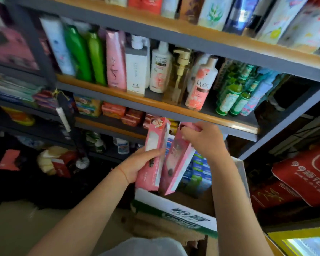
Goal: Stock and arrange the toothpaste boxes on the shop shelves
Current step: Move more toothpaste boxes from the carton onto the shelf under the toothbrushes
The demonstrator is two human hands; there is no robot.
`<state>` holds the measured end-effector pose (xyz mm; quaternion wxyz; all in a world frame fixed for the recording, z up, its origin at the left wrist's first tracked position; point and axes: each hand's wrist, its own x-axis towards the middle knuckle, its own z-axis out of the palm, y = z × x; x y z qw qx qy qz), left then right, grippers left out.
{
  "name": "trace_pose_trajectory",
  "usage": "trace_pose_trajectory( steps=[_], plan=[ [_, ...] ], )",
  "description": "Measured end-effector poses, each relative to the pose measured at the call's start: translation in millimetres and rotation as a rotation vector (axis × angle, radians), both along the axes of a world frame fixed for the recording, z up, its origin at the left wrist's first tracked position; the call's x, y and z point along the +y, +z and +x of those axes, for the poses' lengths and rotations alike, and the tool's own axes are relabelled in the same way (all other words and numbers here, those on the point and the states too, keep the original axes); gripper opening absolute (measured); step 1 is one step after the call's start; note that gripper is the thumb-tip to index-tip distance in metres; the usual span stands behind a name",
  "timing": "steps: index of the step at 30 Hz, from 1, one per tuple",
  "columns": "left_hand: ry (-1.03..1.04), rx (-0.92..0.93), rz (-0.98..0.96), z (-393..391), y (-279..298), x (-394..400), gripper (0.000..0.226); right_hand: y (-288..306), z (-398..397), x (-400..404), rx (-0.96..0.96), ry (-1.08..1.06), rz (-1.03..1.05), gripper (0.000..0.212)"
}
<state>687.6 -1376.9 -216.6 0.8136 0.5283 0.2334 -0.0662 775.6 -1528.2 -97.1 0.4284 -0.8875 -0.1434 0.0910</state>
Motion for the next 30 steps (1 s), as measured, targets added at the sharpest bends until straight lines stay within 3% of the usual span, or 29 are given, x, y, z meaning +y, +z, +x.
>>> trace_pose_trajectory(
  steps=[3,6,8,11,15,18,22,24,27,30],
  plan=[
    [0.137,0.033,-0.080,-56.5,4.5,75.2,0.024,0.2,-32.4,62.4,0.118,0.050,0.101,0.030],
    [0.346,0.092,-0.163,-126.2,-4.1,159.1,0.041,-12.3,-67.6,126.3,0.235,0.024,0.225,0.025],
    [0.461,0.083,-0.220,-172.5,-10.3,208.5,0.036,-22.3,-91.9,170.6,0.402,-0.009,0.354,0.011],
    [0.589,0.031,-0.263,-227.4,-10.6,264.5,0.018,-33.1,-124.7,236.3,0.721,-0.054,0.593,0.009],
    [0.631,-0.055,-0.320,-260.4,-3.4,314.7,0.025,-29.9,-163.1,305.7,1.013,0.038,0.821,0.009],
    [0.615,-0.134,-0.344,-259.9,8.9,348.3,0.034,-36.3,-179.1,352.0,1.022,0.204,0.777,0.008],
    [0.705,-0.229,-0.377,-239.6,17.7,399.8,0.036,-57.0,-178.8,410.2,1.004,0.404,0.614,0.027],
    [0.741,-0.221,-0.367,-229.1,16.6,431.1,0.043,-66.3,-172.1,437.4,0.924,0.570,0.493,0.033],
    [0.738,-0.216,-0.296,-214.8,24.6,475.8,0.041,-70.8,-156.9,486.6,0.781,0.790,0.335,0.058],
    [0.716,-0.202,-0.188,-197.6,35.1,519.4,0.042,-59.6,-143.9,546.7,0.671,0.821,0.275,0.058]
  ],
)
